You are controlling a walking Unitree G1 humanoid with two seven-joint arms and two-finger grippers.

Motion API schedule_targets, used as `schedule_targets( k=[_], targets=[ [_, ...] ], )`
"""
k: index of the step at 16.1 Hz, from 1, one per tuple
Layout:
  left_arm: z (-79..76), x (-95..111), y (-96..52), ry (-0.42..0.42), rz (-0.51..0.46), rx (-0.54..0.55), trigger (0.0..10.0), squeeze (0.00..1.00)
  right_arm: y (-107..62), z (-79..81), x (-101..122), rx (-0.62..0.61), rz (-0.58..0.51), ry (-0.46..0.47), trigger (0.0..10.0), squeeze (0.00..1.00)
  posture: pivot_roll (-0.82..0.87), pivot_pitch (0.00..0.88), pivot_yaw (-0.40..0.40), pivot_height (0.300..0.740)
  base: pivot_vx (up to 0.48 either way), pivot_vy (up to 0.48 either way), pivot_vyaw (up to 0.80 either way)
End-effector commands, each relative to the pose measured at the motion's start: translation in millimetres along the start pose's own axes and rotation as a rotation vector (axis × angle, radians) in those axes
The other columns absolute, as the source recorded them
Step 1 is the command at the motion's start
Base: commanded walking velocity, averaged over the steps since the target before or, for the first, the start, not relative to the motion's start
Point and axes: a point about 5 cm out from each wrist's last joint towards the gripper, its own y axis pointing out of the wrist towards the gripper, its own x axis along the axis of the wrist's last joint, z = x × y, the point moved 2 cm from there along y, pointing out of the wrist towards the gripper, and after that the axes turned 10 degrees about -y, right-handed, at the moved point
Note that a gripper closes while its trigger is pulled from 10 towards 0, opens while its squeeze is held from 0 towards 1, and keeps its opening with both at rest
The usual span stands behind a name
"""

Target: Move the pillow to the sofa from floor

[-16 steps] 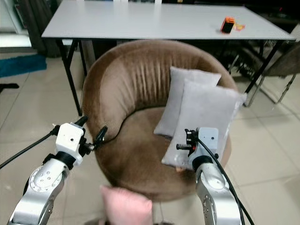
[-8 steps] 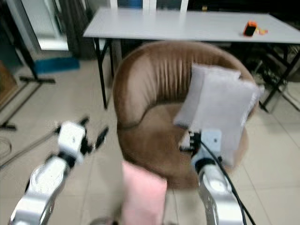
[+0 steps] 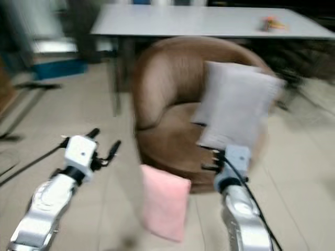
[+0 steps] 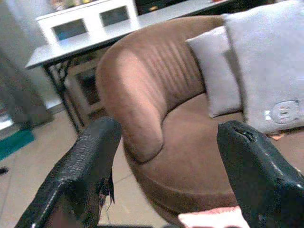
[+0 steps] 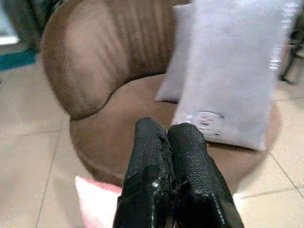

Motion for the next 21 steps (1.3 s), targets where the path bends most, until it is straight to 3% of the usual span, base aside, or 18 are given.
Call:
schedule_targets(
  k=[1, 6, 8, 9, 11, 14, 16, 21],
  targets=[
    [-9.9, 3, 5.3, -0.007, -0.013, -0.038, 10.0, 0.0, -0.5, -14.4, -1, -0.058, 0.009, -0.018, 10.0, 0.0, -0.02, 0.0, -0.003, 0.74, 0.356, 0.0, -0.79],
    [-9.8, 4, 8.3, -0.006, -0.014, -0.046, 10.0, 0.0, -0.4, -18.6, -1, -0.088, 0.01, -0.021, 10.0, 0.0, -0.03, 0.0, 0.009, 0.74, 0.293, 0.0, -0.76],
    [-8.5, 3, 6.7, -0.024, -0.02, -0.04, 10.0, 0.0, -1.8, -6.3, 4, 0.006, -0.019, -0.001, 10.0, 0.0, -0.03, 0.0, 0.009, 0.74, 0.0, 0.0, 0.0],
    [-7.0, 2, 4.3, -0.019, -0.013, -0.041, 10.0, 0.0, -3.9, 9.8, 4, 0.147, -0.018, -0.026, 10.0, 0.0, -0.03, 0.0, 0.009, 0.74, 0.0, 0.0, 0.8],
    [-5.3, 3, 2.1, -0.027, -0.016, -0.027, 10.0, 0.0, -6.9, 18.1, 4, 0.222, -0.024, -0.062, 10.0, 0.0, -0.03, 0.0, 0.009, 0.74, 0.0, 0.0, 0.8],
    [-1.3, 3, 2.0, -0.003, -0.013, 0.006, 10.0, 0.0, -3.4, 11.8, 4, 0.154, -0.022, -0.057, 10.0, 0.0, -0.02, 0.0, 0.003, 0.74, 0.0, 0.0, 0.8],
    [0.6, 4, 2.7, -0.01, -0.02, 0.013, 10.0, 0.0, 0.6, 4.7, 4, 0.091, -0.018, -0.021, 10.0, 0.0, -0.02, 0.0, -0.003, 0.74, 0.142, 0.0, 0.0],
    [3.8, 6, 1.8, -0.022, -0.023, 0.023, 10.0, 0.0, 4.3, 5.6, 7, 0.078, -0.03, -0.024, 10.0, 0.0, -0.01, 0.0, -0.003, 0.74, 0.358, 0.0, 0.0]
  ],
)
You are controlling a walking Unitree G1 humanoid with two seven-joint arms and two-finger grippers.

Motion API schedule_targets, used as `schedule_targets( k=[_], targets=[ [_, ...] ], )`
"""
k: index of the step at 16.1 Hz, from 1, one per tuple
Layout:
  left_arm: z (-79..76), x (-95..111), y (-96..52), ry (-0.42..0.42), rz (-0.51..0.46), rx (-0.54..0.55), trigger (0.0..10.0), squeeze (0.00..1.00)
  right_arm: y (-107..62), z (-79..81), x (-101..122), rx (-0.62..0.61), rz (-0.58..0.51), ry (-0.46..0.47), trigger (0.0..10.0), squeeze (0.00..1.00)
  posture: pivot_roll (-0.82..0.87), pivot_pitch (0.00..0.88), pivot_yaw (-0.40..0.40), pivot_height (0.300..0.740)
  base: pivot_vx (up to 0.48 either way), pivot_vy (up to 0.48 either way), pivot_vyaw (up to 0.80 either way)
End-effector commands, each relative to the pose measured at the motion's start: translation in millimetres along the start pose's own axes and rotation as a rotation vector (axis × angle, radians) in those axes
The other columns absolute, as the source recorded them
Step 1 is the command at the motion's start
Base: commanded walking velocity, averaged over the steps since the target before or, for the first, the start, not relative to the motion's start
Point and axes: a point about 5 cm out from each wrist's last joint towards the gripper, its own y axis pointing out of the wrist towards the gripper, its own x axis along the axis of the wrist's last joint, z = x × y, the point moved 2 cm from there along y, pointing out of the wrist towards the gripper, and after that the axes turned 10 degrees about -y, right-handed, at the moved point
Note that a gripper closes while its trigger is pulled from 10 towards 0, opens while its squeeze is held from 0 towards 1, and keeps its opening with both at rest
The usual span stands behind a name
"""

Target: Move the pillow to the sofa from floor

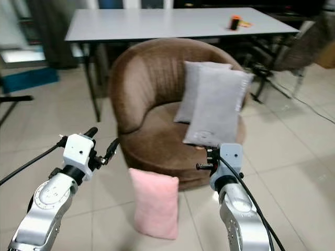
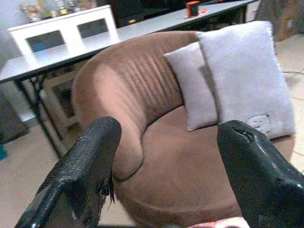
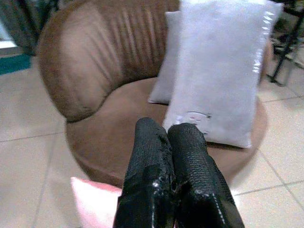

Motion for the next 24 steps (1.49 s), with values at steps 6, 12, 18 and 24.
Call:
schedule_targets(
  k=[6, 12, 18, 24],
  targets=[
    [2.4, 5.8, 2.1, -0.002, -0.016, 0.007, 10.0, 0.0, 5.8, 2.0, 7.3, 0.002, -0.029, -0.054, 10.0, 0.0, -0.01, 0.0, -0.003, 0.74, 0.428, 0.0, 0.27],
    [4.3, 5.8, 2.8, 0.001, -0.019, 0.035, 10.0, 0.0, 8.9, -3.3, 6.6, -0.032, -0.026, -0.055, 10.0, 0.0, -0.01, 0.0, -0.006, 0.74, 0.389, 0.0, 0.27],
    [2.8, 7.4, 3.3, 0.023, -0.034, 0.044, 10.0, 0.0, 7.9, -2.7, 3.4, -0.022, -0.01, -0.079, 10.0, 0.0, -0.01, 0.0, -0.01, 0.74, 0.0, 0.0, 0.0],
    [1.4, 6.6, 3.3, 0.024, -0.03, 0.04, 10.0, 0.0, 5.3, -5.0, 1.2, -0.025, 0.001, -0.067, 10.0, 0.0, -0.01, 0.0, -0.009, 0.74, 0.0, -0.346, 0.0]
  ],
)
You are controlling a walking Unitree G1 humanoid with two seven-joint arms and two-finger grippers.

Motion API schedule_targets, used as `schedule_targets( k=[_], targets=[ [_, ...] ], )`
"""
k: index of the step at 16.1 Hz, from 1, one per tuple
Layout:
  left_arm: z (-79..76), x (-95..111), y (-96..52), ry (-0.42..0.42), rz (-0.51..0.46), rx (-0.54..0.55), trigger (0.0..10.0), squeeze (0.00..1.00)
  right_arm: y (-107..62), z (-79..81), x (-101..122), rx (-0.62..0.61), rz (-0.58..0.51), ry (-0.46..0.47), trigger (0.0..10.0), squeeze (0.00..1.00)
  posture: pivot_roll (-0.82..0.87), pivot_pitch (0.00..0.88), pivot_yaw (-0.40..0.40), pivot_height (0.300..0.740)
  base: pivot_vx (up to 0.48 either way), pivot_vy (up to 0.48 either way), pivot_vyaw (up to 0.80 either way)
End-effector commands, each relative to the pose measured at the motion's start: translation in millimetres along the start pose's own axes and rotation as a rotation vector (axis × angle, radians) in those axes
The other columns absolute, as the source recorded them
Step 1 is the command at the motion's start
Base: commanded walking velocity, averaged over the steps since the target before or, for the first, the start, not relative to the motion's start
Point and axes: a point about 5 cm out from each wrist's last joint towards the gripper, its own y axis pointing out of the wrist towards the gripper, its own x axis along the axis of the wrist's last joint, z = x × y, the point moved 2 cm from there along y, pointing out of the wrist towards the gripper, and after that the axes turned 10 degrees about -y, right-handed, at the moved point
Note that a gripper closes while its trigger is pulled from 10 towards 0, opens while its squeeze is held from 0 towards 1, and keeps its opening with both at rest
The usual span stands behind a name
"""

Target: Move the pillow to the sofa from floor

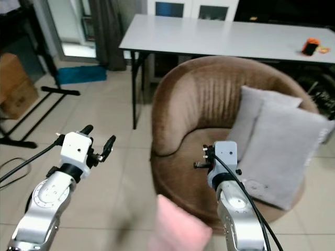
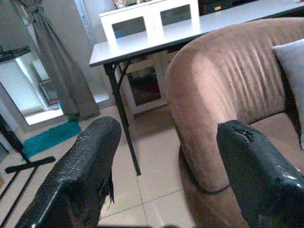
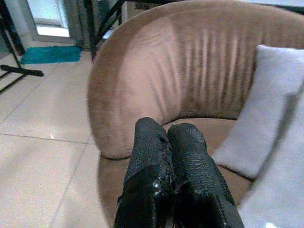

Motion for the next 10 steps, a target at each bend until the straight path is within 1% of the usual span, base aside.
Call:
schedule_targets(
  k=[1, 9, 10],
  targets=[
    [-5.0, 4.2, 1.7, -0.001, -0.018, -0.012, 10.0, 0.0, -2.2, -8.0, 0.2, -0.018, 0.004, -0.001, 10.0, 0.0, -0.01, 0.0, -0.009, 0.74, 0.0, -0.461, 0.0],
    [-7.0, 3.0, 1.1, -0.003, -0.014, -0.017, 10.0, 0.0, -5.4, -2.5, 2.2, 0.036, 0.001, 0.002, 10.0, 0.0, -0.02, 0.0, -0.007, 0.74, 0.0, -0.448, 0.0],
    [-6.9, 2.3, 0.8, -0.013, -0.012, -0.012, 10.0, 0.0, -5.8, -2.4, 2.7, 0.041, 0.001, 0.0, 10.0, 0.0, -0.02, 0.0, -0.009, 0.74, 0.0, 0.0, 0.0]
  ],
)
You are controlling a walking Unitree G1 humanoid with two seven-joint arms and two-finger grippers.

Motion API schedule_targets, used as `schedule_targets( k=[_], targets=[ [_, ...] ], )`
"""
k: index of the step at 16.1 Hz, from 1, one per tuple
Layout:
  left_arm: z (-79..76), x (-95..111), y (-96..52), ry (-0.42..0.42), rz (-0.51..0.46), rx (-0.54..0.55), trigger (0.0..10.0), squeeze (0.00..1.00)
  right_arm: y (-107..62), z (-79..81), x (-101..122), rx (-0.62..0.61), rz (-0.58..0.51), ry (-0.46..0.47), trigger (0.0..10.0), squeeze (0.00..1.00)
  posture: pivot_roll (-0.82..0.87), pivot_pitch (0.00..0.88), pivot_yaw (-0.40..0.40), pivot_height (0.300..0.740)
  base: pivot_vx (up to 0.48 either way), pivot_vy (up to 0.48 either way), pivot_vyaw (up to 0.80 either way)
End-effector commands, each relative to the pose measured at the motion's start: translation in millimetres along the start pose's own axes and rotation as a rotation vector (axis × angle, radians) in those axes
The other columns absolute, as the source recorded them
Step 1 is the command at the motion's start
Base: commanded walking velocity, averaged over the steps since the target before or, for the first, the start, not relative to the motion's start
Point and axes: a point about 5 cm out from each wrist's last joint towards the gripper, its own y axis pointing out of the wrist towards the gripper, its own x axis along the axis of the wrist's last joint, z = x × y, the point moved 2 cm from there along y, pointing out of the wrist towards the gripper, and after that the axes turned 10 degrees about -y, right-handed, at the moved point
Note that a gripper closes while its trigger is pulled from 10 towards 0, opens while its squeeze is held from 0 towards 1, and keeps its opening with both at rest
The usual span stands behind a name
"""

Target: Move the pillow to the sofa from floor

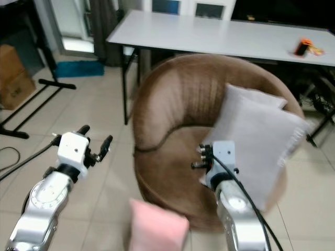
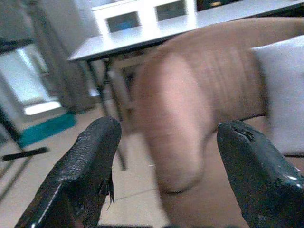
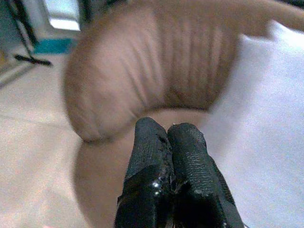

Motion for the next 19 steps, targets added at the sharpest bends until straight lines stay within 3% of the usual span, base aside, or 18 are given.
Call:
schedule_targets(
  k=[1, 8, 10, 19],
  targets=[
    [-1.2, 4, 0.9, 0.003, -0.013, -0.005, 10.0, 0.0, -0.8, -2.0, 4, 0.001, -0.01, 0.007, 10.0, 0.0, -0.02, 0.0, -0.009, 0.74, 0.0, 0.0, 0.0],
    [1.0, 2, -1.8, 0.005, -0.009, 0.004, 10.0, 0.0, 0.3, 0.1, 4, 0.039, -0.013, 0.014, 10.0, 0.0, -0.01, 0.0, -0.014, 0.74, 0.0, 0.0, 0.0],
    [3.9, -2, -5.7, 0.041, 0.0, 0.006, 10.0, 0.0, 0.6, 0.1, 1, 0.061, -0.006, 0.013, 10.0, 0.0, -0.01, 0.0, -0.019, 0.74, 0.0, 0.0, 0.0],
    [5.9, 3, -12.3, 0.028, -0.046, 0.025, 10.0, 0.0, 4.3, 0.5, -2, 0.044, -0.013, 0.029, 10.0, 0.0, 0.02, 0.0, -0.032, 0.665, 0.0, 0.0, 0.0]
  ],
)
